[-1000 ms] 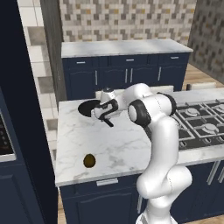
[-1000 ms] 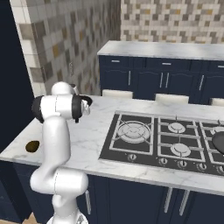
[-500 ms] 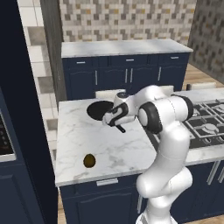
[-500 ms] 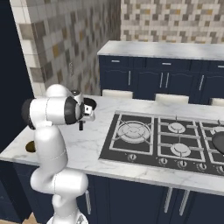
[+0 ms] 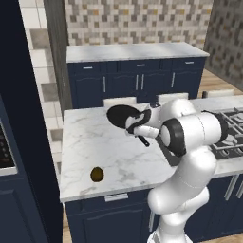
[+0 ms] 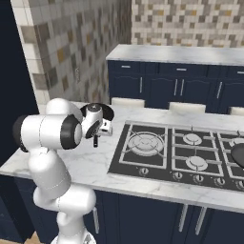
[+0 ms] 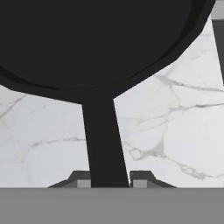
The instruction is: Place both pans onto different burners. Then place the avocado and the fish on different pans.
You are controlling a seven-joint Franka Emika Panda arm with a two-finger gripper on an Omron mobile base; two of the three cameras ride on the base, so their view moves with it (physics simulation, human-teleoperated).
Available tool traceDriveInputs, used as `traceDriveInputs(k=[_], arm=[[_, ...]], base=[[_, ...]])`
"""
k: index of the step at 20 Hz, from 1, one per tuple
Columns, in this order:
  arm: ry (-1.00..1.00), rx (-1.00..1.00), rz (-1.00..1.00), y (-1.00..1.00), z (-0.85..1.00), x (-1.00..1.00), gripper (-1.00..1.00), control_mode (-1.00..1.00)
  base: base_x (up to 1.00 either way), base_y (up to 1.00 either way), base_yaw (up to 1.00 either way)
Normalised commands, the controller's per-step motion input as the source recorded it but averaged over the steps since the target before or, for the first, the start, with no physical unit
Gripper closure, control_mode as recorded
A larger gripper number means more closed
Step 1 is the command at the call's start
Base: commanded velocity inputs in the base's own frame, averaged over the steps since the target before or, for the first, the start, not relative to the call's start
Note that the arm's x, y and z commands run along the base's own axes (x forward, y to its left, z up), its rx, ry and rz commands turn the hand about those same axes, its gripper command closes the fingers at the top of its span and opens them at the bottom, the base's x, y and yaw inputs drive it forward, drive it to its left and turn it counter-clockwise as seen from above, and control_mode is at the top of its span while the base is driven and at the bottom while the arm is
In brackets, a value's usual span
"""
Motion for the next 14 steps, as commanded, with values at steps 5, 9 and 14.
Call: traceDriveInputs(k=[5,9,14], arm=[[0.0,0.0,0.0,-0.47,0.23,-0.04,1.0,-1.0],[0.0,0.0,0.0,-0.41,0.24,-0.18,1.0,-1.0],[0.02,-0.02,0.0,-0.34,0.02,-0.18,1.0,-1.0]], base=[[0.0,0.0,0.0],[0.0,0.0,0.0],[0.0,0.0,0.0]])
